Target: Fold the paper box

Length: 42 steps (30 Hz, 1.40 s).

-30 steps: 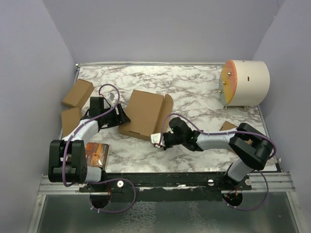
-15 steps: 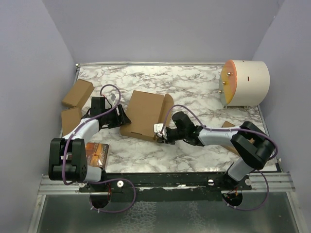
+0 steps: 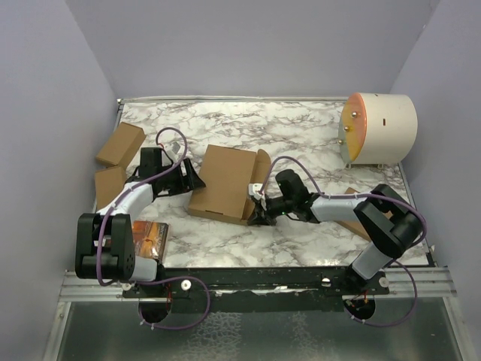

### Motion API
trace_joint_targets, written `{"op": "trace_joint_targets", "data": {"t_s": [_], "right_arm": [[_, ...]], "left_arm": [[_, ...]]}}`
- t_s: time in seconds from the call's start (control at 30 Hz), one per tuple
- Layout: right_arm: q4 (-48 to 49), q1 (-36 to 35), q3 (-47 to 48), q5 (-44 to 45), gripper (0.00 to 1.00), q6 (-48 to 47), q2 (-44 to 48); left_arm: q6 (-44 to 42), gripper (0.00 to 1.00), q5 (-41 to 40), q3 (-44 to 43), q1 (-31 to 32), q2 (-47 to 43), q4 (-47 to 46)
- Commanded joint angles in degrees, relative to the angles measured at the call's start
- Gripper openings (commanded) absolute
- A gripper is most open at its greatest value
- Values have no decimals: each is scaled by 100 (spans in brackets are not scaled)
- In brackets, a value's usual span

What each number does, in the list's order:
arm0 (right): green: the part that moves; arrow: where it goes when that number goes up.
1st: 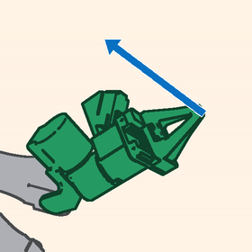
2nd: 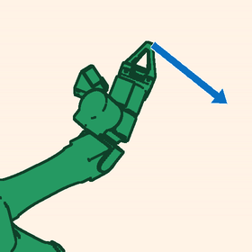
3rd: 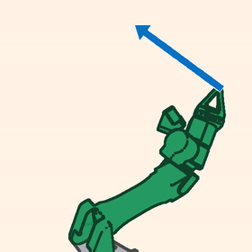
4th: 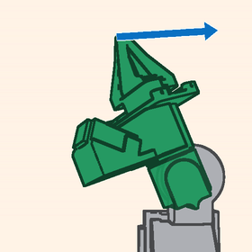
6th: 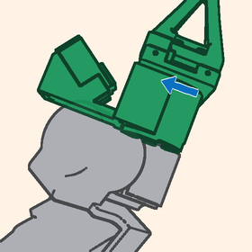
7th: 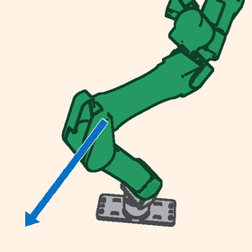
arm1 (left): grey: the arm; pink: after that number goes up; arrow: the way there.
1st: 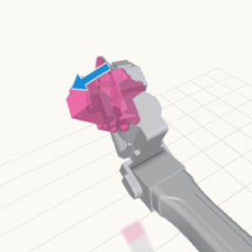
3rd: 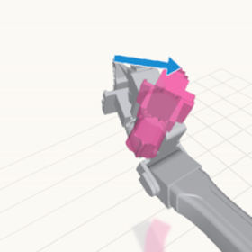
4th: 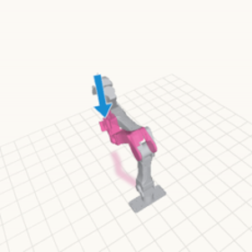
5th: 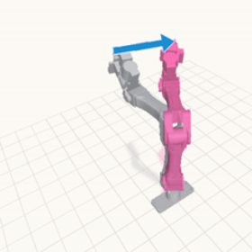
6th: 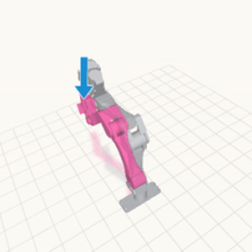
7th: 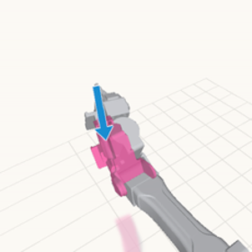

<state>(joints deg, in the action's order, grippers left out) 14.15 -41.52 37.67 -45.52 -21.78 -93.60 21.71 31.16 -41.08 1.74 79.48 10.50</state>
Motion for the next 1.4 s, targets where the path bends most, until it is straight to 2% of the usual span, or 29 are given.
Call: {"op": "trace_joint_targets", "data": {"t_s": [0.0, 0.43, 0.53, 0.87, 1.17, 1.37], "right_arm": [[401, 45, -183, -488, 2, 372, -146], [904, 370, -448, -589, 3, 722, -189], [994, 486, -500, -681, 3, 868, -180], [1366, 662, -678, -881, 3, 1360, -318], [1261, 620, -662, -950, 1, 1004, -126], [1097, 249, -638, -777, 1, 475, 43]], "left_arm": [[-38, 73, 462, -225, 55, 177, -273], [-248, 67, -53, -344, 222, 718, 322], [-243, 62, -150, -336, 213, 722, 349], [-258, 61, -193, -343, 75, 876, 391], [-208, 61, 28, -317, 64, 875, 249], [-199, 61, 31, -324, 64, 877, 243]]}}
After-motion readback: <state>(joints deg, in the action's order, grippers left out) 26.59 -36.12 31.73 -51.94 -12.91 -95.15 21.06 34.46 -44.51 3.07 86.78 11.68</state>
